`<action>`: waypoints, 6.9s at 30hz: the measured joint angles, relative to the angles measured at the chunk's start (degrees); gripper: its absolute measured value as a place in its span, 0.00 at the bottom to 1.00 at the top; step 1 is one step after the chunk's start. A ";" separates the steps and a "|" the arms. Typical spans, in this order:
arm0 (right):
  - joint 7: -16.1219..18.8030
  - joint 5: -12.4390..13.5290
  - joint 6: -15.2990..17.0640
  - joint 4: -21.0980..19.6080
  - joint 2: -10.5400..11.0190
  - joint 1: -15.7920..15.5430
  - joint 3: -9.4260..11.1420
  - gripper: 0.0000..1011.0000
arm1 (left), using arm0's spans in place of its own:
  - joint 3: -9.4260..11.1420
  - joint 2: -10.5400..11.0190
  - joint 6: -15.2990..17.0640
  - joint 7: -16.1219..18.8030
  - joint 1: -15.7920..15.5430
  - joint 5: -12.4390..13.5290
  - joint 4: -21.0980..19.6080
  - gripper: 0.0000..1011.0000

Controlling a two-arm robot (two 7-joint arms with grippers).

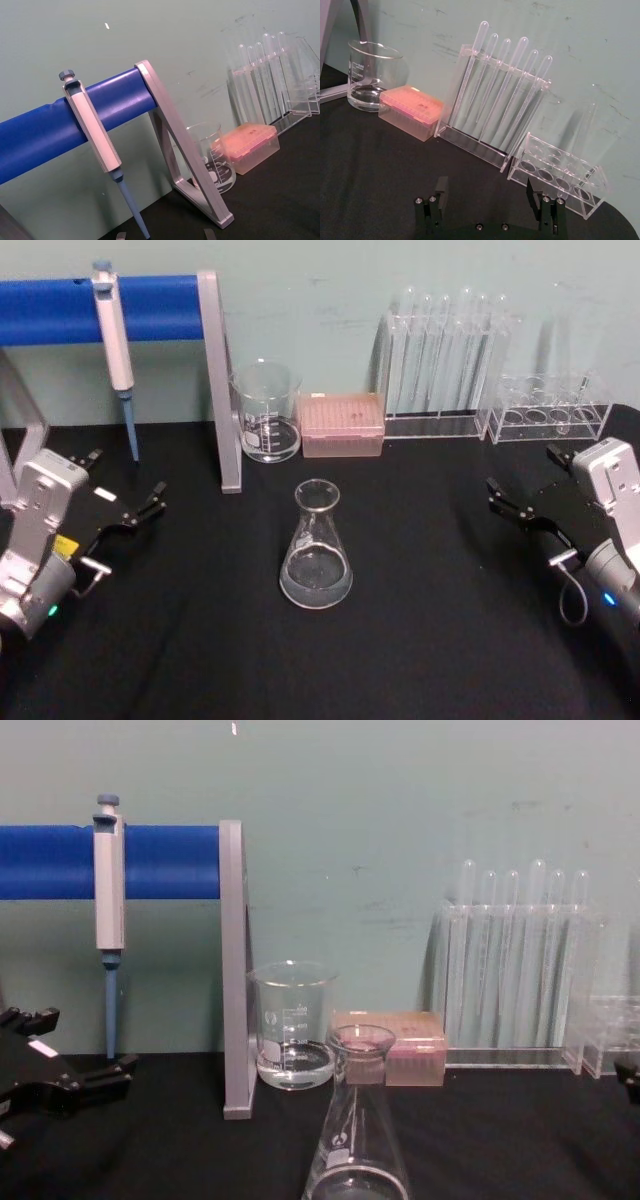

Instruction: Grasp the erlenmeyer flask with one hand, shake it three times, then place it back.

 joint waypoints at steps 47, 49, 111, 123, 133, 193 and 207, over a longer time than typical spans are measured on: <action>1.40 1.69 -0.02 -1.89 -0.43 -1.14 2.39 0.99 | 0.00 0.00 0.00 0.00 0.00 0.00 0.00 0.99; 1.64 2.00 -0.03 -2.44 -0.46 -1.35 2.87 0.99 | 0.00 0.00 0.00 0.00 0.00 0.00 0.00 0.99; 29.53 10.61 7.52 -9.60 -5.01 -1.28 3.20 0.99 | 0.00 0.00 0.00 0.00 0.00 0.00 0.00 0.99; 31.84 10.46 7.93 -7.29 -6.94 0.38 0.58 0.99 | 0.00 0.00 0.00 0.00 0.00 0.00 0.00 0.99; 32.73 9.85 7.76 -4.71 -8.62 2.51 -1.49 0.99 | 0.00 0.00 0.00 0.00 0.00 0.00 0.00 0.99; 34.48 6.04 5.88 7.15 -15.72 10.96 -6.25 0.99 | 0.00 0.00 0.00 0.00 0.00 0.00 0.00 0.99; 34.43 6.15 5.93 7.04 -15.66 10.89 -6.18 0.72 | 0.00 0.00 0.00 0.00 0.00 0.00 0.00 0.99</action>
